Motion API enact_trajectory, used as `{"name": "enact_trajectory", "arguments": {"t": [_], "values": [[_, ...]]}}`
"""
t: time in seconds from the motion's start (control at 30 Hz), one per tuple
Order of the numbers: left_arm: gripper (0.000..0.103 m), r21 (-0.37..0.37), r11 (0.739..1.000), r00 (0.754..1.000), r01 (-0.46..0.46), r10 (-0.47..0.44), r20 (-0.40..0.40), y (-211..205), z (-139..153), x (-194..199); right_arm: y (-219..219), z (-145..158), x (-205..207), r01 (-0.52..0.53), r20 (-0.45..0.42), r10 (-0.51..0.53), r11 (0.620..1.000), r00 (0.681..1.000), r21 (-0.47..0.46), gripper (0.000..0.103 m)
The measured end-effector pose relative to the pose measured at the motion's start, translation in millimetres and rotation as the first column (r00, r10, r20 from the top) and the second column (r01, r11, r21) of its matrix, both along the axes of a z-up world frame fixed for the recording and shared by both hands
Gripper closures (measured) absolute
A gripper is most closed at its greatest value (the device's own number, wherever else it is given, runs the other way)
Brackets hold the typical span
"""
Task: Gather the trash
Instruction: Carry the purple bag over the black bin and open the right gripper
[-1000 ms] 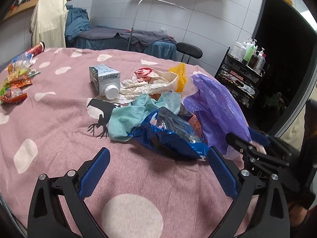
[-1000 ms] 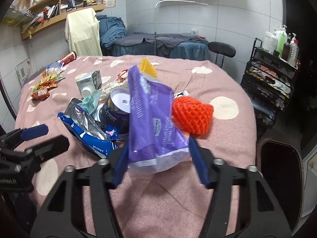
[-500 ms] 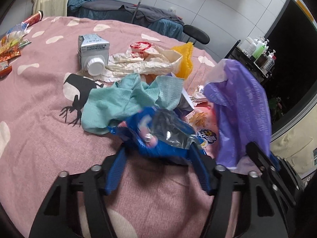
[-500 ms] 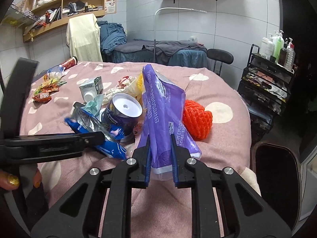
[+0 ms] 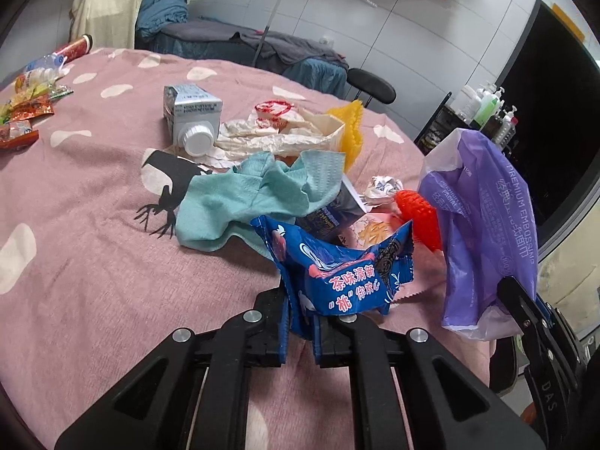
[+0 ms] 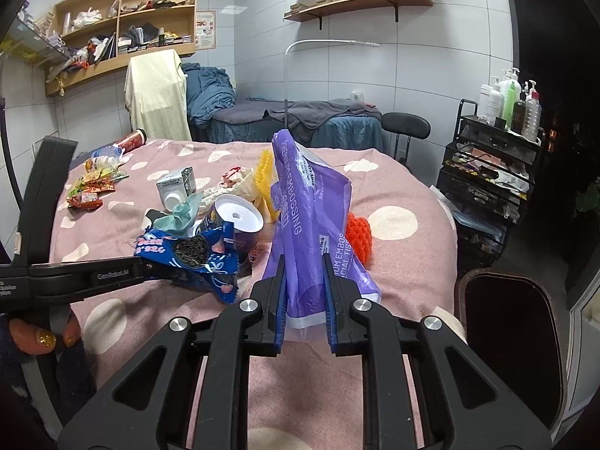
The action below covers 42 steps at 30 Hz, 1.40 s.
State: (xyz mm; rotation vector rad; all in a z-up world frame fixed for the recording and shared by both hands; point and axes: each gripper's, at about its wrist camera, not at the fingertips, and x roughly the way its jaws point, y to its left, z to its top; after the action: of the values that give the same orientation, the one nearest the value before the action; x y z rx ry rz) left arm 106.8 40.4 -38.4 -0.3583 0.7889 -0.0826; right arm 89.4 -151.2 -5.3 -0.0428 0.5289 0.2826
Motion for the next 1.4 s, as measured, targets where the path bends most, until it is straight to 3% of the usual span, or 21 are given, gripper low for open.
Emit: {"name": "enact_trajectory", "arguments": {"t": [0.2,0.43,0.73,1.03,1.4], "values": [[0.094,0.009,1.0,0.996,0.022,-0.023,0.081,-9,14,-19,-15,5,-15,0.029,0.027,-0.03,0.999,0.999,0.03,0.085],[0.094,0.048,0.993,0.977,0.108,-0.115,0.177,-42,35,-29,-45,13,-35,0.108,0.081,-0.112,0.993,0.99,0.046,0.085],[0.094,0.088,0.969,0.948,0.23,-0.243,0.203,-92,41,-21,-118,11,-46,0.306,0.076,-0.312,0.949,0.947,0.078,0.085],[0.094,0.119,0.936,0.915,0.331,-0.349,0.201,-134,39,-9,-185,-28,-35,0.474,-0.058,-0.471,0.878,0.88,0.065,0.085],[0.094,0.147,0.892,0.875,0.428,-0.449,0.179,-179,33,-5,-225,-90,-9,0.557,-0.257,-0.527,0.829,0.81,0.054,0.085]]}}
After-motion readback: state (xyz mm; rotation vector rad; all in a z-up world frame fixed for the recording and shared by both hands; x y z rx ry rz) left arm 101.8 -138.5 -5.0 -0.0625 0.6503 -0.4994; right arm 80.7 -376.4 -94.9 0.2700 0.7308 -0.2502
